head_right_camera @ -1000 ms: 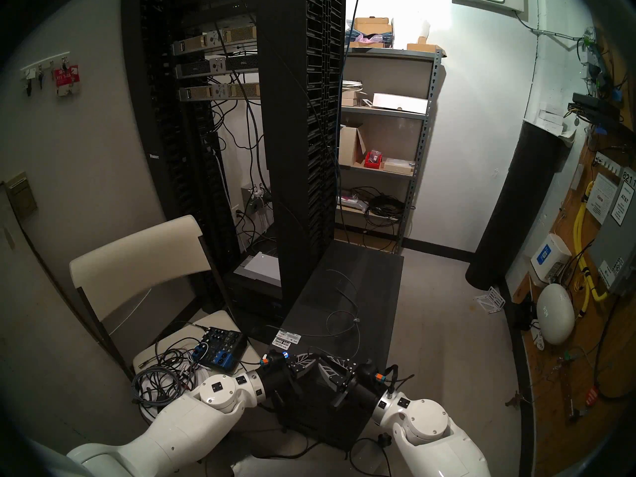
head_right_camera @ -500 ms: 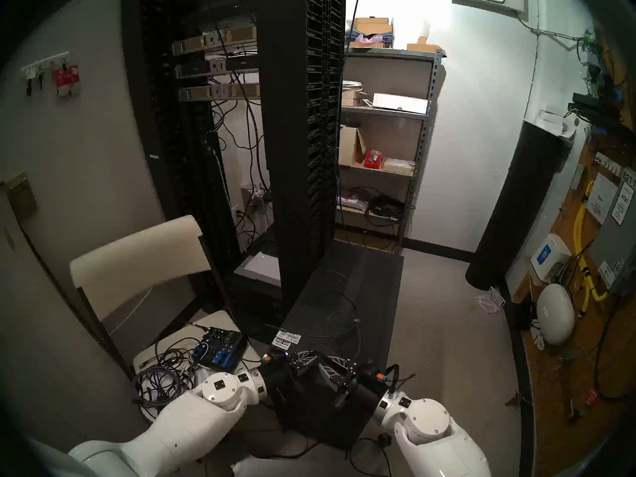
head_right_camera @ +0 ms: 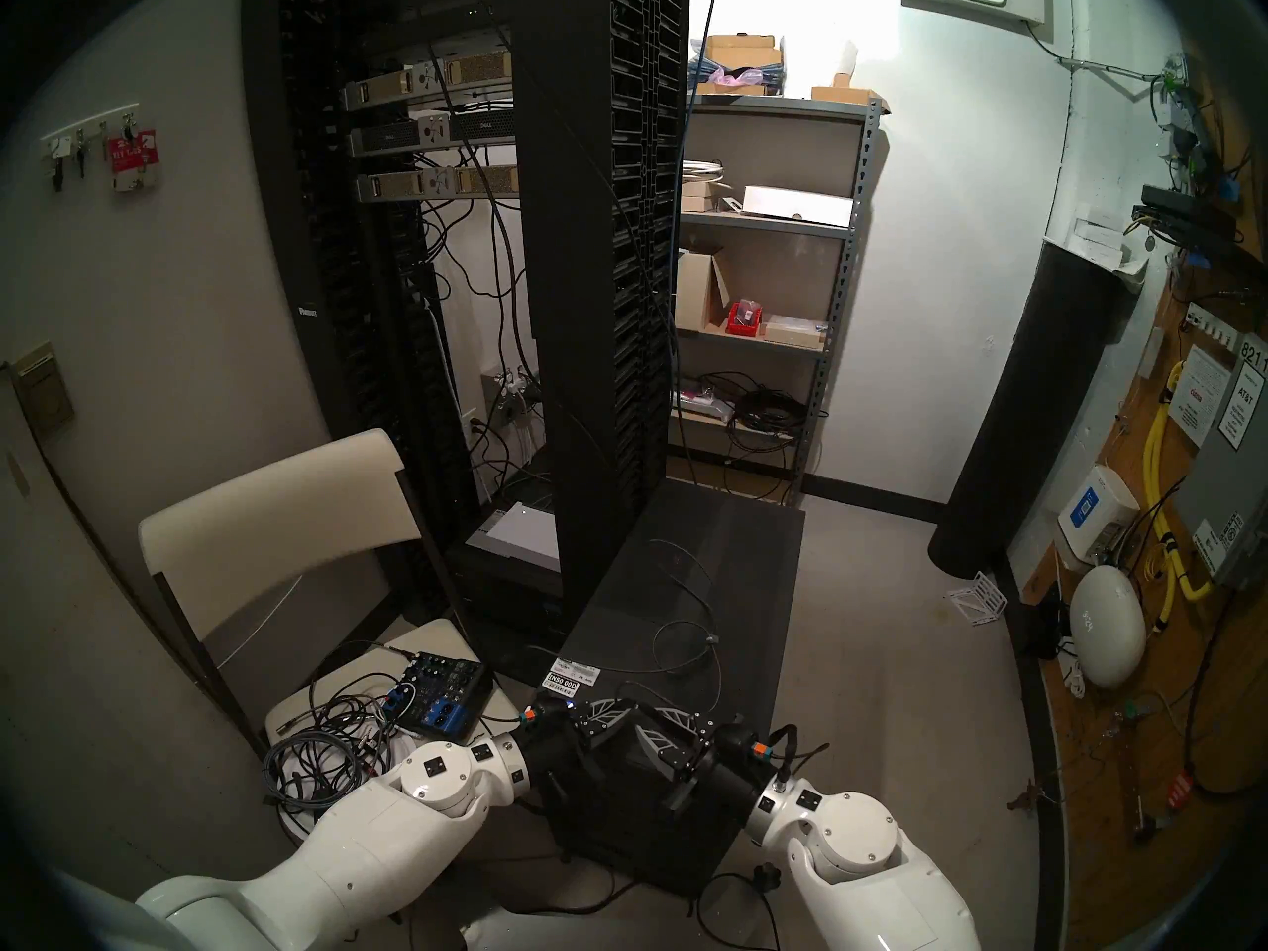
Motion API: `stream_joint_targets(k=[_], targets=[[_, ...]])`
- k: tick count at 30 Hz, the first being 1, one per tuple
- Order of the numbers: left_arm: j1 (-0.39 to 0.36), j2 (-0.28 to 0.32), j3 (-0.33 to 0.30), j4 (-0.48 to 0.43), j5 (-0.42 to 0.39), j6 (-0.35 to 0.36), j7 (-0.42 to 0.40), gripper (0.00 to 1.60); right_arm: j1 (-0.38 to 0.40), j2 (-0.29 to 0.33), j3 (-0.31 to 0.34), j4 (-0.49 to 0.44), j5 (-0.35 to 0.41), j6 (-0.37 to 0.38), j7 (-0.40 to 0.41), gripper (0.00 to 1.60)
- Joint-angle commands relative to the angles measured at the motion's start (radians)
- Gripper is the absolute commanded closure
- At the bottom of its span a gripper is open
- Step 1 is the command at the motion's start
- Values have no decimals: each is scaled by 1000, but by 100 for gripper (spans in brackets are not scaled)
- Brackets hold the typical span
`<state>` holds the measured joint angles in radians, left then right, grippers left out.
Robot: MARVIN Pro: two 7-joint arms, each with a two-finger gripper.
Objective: Insert the cable into the workstation's USB slot
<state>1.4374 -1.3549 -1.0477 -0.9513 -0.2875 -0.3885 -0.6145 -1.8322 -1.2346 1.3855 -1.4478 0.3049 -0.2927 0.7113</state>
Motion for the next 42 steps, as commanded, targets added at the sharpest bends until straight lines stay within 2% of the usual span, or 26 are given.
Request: stream_joint_targets(k=[1, 15, 35, 42], targets=[[9, 11, -4, 24, 0, 11, 6, 160, 13, -6, 2, -12, 5, -7, 2, 77], [31, 5, 9, 16, 9, 16, 12, 160, 10, -8, 12, -12, 5, -7, 7, 75], [-1, -4, 25, 105, 16, -23, 26, 160, 11, -12, 21, -11, 1, -2, 19, 72], [12, 12, 24, 63, 5, -36, 16, 160, 20, -16, 17, -6, -2, 3, 23, 72]])
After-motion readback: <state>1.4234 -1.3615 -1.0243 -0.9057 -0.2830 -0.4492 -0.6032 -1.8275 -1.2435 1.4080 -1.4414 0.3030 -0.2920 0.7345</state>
